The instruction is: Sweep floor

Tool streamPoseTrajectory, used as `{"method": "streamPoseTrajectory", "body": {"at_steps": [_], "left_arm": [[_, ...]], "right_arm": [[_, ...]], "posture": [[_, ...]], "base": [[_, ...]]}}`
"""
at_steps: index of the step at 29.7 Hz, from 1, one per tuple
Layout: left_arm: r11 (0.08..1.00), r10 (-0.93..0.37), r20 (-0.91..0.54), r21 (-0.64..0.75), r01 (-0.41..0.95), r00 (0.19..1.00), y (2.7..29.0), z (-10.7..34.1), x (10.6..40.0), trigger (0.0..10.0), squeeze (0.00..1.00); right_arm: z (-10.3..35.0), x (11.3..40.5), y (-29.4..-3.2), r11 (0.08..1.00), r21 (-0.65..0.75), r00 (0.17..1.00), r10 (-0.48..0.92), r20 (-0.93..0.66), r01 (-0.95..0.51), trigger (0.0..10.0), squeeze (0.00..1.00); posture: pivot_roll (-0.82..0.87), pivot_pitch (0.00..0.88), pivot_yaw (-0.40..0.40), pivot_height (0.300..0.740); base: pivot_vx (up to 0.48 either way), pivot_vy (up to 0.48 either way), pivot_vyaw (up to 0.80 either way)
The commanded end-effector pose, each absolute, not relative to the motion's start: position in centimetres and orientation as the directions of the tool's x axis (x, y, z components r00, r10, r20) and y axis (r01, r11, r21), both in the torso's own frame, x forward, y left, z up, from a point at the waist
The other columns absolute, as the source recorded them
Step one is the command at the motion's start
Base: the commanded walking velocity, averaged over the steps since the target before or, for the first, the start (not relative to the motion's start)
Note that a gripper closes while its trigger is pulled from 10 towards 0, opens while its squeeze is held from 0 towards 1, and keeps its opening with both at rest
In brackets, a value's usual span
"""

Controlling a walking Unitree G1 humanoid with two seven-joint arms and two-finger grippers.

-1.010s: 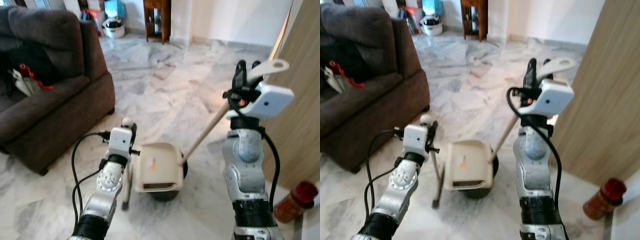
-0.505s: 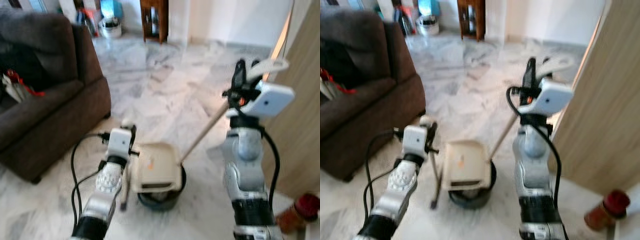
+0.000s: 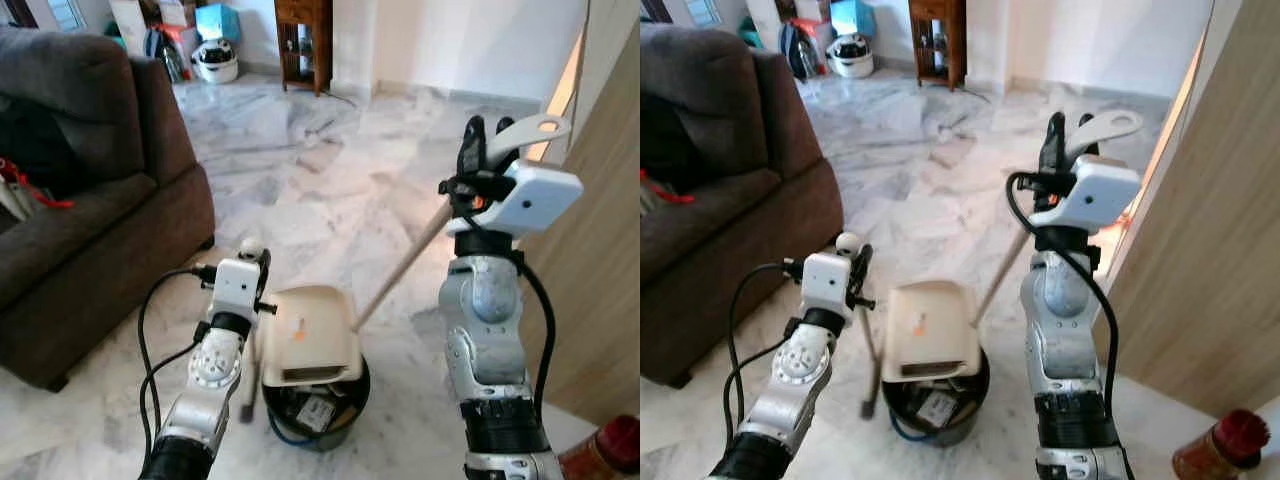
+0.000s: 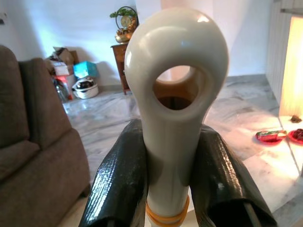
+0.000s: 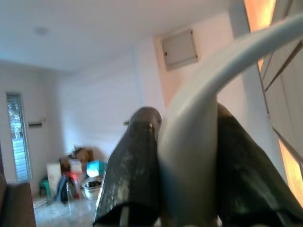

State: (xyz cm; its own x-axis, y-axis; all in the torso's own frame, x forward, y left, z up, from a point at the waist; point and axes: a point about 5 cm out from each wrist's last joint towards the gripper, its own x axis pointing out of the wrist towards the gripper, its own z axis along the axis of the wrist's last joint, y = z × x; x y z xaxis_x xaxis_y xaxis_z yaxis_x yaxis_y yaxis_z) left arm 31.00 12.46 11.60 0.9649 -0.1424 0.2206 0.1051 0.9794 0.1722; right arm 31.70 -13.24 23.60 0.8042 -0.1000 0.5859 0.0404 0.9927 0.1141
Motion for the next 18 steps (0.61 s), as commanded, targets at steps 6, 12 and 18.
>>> {"method": "streamPoseTrajectory", "body": {"at_steps": [6, 12, 18], "left_arm": [[0.978, -0.133, 0.279, 0.195, 0.079, 0.951, 13.1, 12.9, 31.2, 10.0, 0.0], [0.978, -0.139, 0.281, 0.192, 0.086, 0.95, 13.0, 12.9, 31.2, 10.0, 0.0], [0.977, -0.145, 0.282, 0.193, 0.091, 0.948, 13.0, 12.9, 31.1, 10.0, 0.0]], "right_arm": [[25.8, 31.2, -11.5, 0.991, 0.12, 0.747, -0.033, 0.664, -0.063, 10.0, 0.0], [26.2, 30.8, -10.1, 0.988, 0.076, 0.717, 0.043, 0.696, -0.133, 10.0, 0.0], [26.1, 30.2, -7.3, 0.968, -0.082, 0.671, 0.224, 0.707, -0.237, 10.0, 0.0]], "posture": [[-0.02, 0.0, 0.044, 0.74], [-0.02, 0.0, 0.044, 0.74], [-0.02, 0.0, 0.046, 0.74]], "base": [[0.0, 0.0, 0.0], [0.0, 0.0, 0.0], [0.0, 0.0, 0.0]]}}
